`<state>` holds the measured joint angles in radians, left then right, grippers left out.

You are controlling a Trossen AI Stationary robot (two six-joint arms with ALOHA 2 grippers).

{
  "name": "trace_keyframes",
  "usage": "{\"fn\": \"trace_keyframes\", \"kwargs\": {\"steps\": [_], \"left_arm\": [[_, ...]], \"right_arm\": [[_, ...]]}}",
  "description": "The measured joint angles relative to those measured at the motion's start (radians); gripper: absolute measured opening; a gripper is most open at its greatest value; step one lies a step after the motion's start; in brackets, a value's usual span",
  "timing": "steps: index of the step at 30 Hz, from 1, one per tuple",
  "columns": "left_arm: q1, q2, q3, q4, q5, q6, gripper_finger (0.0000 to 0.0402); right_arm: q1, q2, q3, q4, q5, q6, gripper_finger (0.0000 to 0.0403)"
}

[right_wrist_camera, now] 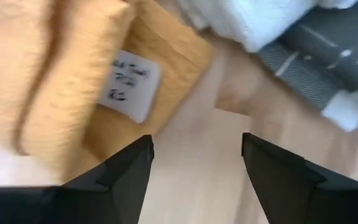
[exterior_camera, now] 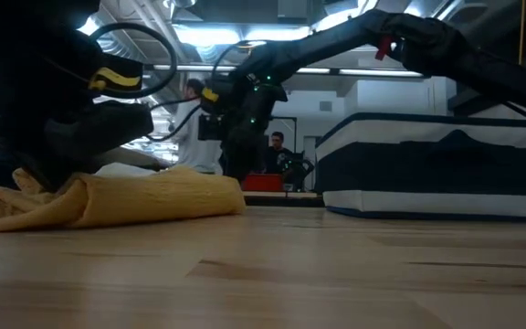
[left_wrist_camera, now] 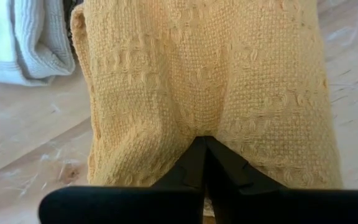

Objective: Fold towel
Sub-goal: Fold the yellow towel, then stack the yellow towel on top of the white towel

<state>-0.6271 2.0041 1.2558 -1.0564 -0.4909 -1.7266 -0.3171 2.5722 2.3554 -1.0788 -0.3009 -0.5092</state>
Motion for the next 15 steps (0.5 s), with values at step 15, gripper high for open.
{"fn": "trace_keyframes", "kwargs": {"steps": [15], "left_arm": [[0.019, -0.113, 0.1, -0.104, -0.167, 0.11, 0.0005]], "right_arm": [[0.014, -0.036, 0.0, -0.086, -0.164, 0.096, 0.0255]]}}
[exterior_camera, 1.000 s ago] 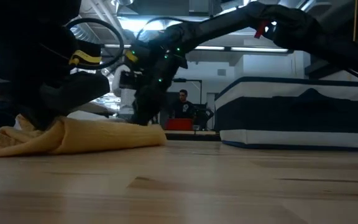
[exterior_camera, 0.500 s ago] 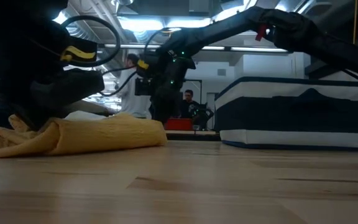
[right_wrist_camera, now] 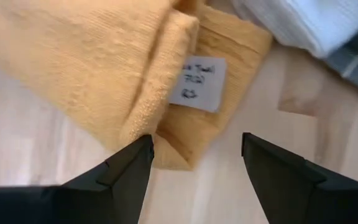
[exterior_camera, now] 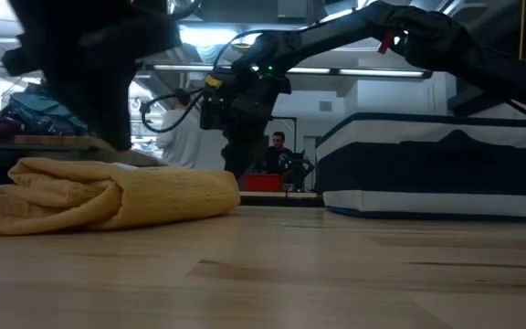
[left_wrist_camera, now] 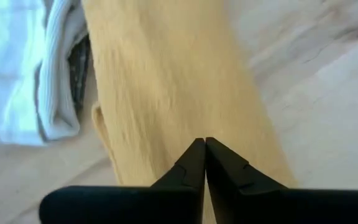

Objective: Fold towel
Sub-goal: Stack the yellow towel on top of the white towel

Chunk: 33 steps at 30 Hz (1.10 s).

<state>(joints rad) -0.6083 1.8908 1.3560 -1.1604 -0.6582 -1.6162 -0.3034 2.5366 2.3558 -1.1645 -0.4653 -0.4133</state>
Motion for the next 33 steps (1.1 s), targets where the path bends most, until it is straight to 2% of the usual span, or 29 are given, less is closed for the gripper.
{"fn": "trace_keyframes", "kwargs": {"steps": [5, 11, 16, 18, 26, 30, 33], "left_arm": [[0.013, -0.07, 0.001, -0.038, -0.013, 0.071, 0.0028], [0.039, -0.128, 0.001, -0.102, -0.019, 0.211, 0.0092], [0.064, -0.163, 0.001, -0.136, -0.016, 0.259, 0.014], [0.071, -0.175, 0.001, -0.147, 0.019, 0.259, 0.0153], [0.074, -0.194, 0.001, -0.2, 0.318, 0.319, 0.0168], [0.074, -0.21, 0.001, -0.302, 0.318, 0.332, 0.0169], [0.065, -0.257, 0.001, -0.411, 0.235, 0.321, 0.0169]], "right_arm": [[0.022, -0.023, 0.0, 0.012, -0.01, 0.0, 0.0255], [0.032, -0.078, 0.0, 0.086, -0.007, -0.039, 0.0255], [0.026, -0.132, 0.0, 0.086, 0.005, -0.03, 0.0255], [0.03, -0.149, 0.0, 0.062, 0.008, -0.011, 0.0255], [0.067, -0.165, 0.0, -0.085, 0.011, 0.094, 0.0255], [0.09, -0.176, 0.0, -0.155, 0.001, 0.084, 0.0255], [0.095, -0.216, -0.001, -0.176, -0.024, 0.046, 0.0255]]}}
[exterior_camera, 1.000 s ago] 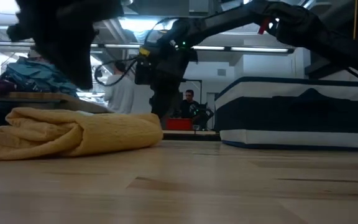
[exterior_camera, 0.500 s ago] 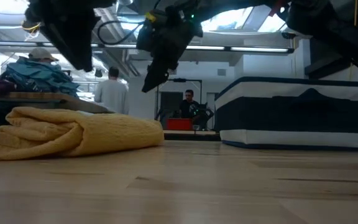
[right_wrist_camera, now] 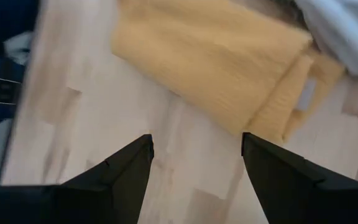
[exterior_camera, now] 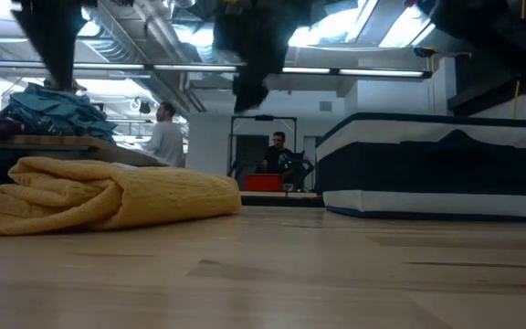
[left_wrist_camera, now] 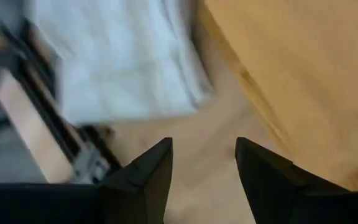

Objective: Fold towel
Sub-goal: Stack the yellow towel on top of the white towel

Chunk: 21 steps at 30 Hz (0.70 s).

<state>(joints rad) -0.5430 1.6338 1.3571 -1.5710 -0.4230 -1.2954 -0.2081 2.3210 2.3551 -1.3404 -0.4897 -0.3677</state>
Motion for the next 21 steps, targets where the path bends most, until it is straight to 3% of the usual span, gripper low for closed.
{"fn": "trace_keyframes", "kwargs": {"steps": [5, 11, 21], "left_arm": [[-0.031, -0.164, -0.016, 0.01, -0.218, 0.091, 0.0169], [-0.04, -0.406, -0.065, 0.001, -0.383, 0.166, 0.0169], [-0.042, -0.75, -0.311, 0.058, -0.416, 0.019, 0.0169]], "right_arm": [[-0.003, -0.092, 0.001, -0.001, -0.037, -0.009, 0.0255], [-0.003, -0.22, 0.001, 0.0, -0.038, -0.03, 0.0255], [-0.003, -0.411, 0.001, -0.051, -0.033, -0.014, 0.0255]]}}
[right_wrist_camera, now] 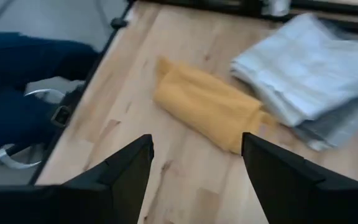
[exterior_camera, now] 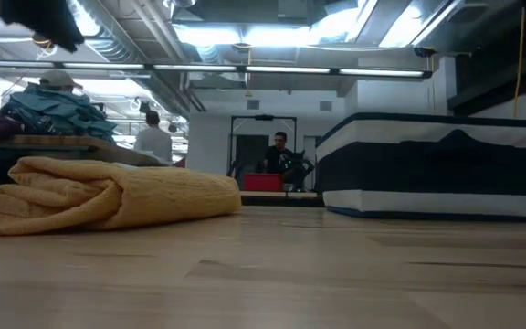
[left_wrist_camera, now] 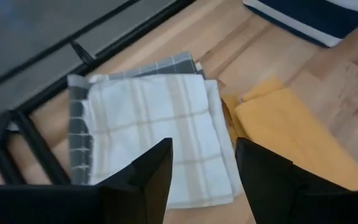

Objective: Fold towel
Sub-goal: Stack the yellow towel on top of the white towel

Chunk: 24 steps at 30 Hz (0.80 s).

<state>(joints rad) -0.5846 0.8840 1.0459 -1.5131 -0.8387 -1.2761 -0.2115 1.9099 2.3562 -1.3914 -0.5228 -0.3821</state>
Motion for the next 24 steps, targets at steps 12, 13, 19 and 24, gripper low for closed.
{"fn": "trace_keyframes", "kwargs": {"steps": [12, 13, 19, 24], "left_arm": [[0.0, -0.055, -0.223, 0.281, 0.001, 0.085, 0.0169], [0.0, -0.055, -0.232, 0.299, 0.001, 0.094, 0.0169], [0.0, -0.053, -0.255, 0.357, 0.001, 0.105, 0.0169], [0.0, -0.053, -0.255, 0.355, 0.001, 0.107, 0.0169]], "right_arm": [[0.001, -0.256, -0.018, -0.014, 0.289, 0.139, 0.0255], [0.002, -0.275, -0.032, -0.022, 0.293, 0.139, 0.0255], [0.002, -0.423, -0.226, 0.003, 0.347, 0.167, 0.0255], [0.002, -0.613, -0.564, 0.212, 0.393, 0.226, 0.0255]]}}
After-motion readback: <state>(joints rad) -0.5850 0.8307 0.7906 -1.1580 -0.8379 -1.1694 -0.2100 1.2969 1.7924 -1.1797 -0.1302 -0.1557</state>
